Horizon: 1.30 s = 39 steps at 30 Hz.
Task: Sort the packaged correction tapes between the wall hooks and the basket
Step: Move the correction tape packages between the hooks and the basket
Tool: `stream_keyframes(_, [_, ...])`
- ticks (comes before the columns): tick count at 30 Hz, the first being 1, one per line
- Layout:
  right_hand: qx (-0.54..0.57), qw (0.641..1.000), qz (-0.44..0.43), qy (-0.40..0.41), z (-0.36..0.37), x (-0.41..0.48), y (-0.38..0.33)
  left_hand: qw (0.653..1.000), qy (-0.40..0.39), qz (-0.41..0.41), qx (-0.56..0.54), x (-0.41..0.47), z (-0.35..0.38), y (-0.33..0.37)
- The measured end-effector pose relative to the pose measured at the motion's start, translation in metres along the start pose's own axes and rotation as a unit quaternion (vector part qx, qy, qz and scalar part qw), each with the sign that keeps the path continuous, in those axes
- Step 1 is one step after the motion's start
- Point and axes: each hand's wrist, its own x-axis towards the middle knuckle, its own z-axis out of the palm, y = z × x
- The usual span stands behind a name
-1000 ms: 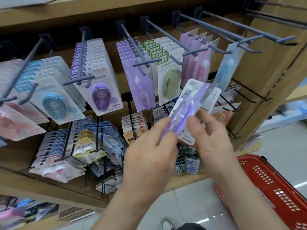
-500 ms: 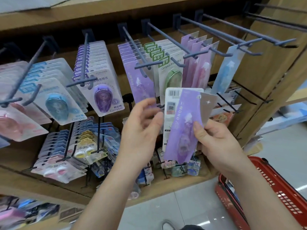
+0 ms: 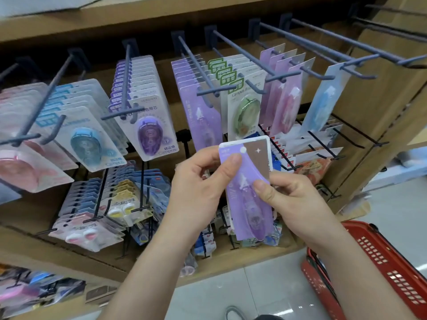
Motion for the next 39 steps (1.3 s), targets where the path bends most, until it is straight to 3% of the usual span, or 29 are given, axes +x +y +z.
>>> stream_keyframes(9, [-0.064,0.997,-0.001,-0.045,0.007,0.006,0.007,0.987,0.117,0.046,-0.100,0.019,-0.002,0.014])
stream_keyframes(17, [-0.066,0.998,0.014,-0.010,0.018,0.012,0.005,0.976,0.183,0.096,-0.066,0.036,0.004,0.023])
stream_keyframes(25, [-0.030,0.999,0.020,0.005,0.024,0.010,0.002,0.976,0.186,0.053,-0.097,0.045,0.002,0.019])
stream_keyframes(28, [-0.020,0.999,0.013,0.024,0.028,0.012,0.000,0.983,0.169,0.044,-0.055,0.041,-0.004,0.017])
stream_keyframes(34, [-0.002,0.999,-0.015,0.044,0.034,0.016,-0.003,0.999,0.019,0.034,0.035,-0.005,-0.016,0.003])
stream_keyframes(39, [-0.025,0.989,-0.036,0.144,0.027,0.015,0.005,0.995,0.085,0.033,0.043,0.008,-0.018,0.000])
